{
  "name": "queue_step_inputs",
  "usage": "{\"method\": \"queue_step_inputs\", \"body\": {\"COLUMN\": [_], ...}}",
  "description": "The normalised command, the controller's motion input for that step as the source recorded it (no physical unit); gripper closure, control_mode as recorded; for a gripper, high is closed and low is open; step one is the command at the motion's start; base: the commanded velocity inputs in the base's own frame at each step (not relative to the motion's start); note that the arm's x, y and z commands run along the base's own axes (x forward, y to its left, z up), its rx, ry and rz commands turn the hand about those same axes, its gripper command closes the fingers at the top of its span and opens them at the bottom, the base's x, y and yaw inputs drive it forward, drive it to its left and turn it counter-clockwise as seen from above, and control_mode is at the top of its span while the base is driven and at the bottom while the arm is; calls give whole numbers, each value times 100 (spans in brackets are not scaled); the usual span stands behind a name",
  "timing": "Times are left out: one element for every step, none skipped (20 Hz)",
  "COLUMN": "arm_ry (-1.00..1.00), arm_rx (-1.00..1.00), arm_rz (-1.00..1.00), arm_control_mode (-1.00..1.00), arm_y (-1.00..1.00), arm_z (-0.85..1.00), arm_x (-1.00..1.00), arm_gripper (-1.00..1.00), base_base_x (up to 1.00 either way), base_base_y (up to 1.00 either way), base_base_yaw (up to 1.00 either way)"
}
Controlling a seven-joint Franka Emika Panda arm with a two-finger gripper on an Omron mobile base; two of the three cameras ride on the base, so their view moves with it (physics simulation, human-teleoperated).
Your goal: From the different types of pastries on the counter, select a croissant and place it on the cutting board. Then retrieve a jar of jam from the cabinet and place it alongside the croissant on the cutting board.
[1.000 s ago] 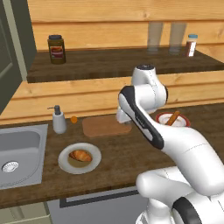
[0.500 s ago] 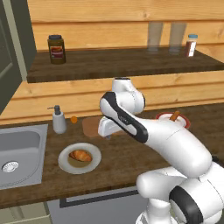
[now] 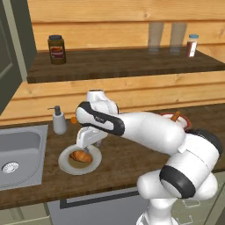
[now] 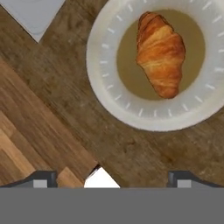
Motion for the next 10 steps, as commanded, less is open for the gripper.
{"method": "queue_step_inputs", "body": {"arm_ry": [0, 0, 0, -3, -9, -15, -15, -12, -10, -12], "arm_rx": [1, 1, 1, 1, 2, 2, 4, 5, 3, 0], "arm_rz": [8, 7, 6, 4, 4, 4, 4, 3, 2, 0], "arm_control_mode": [-100, -100, -100, -100, -100, -100, -100, -100, -100, -100], "arm_y": [79, 72, 56, 37, 25, 17, 12, 8, 9, 0], "arm_z": [-14, -16, -16, -17, -29, -25, -35, -39, -38, -31], "arm_x": [57, 61, 63, 51, 34, 29, 19, 21, 22, 19], "arm_gripper": [-100, -100, -100, -100, -100, -100, -100, -100, -100, -100], "base_base_x": [0, 0, 0, 0, 0, 0, 0, 0, 0, 0], "base_base_y": [0, 0, 0, 0, 0, 0, 0, 0, 0, 0], "base_base_yaw": [0, 0, 0, 0, 0, 0, 0, 0, 0, 0]}}
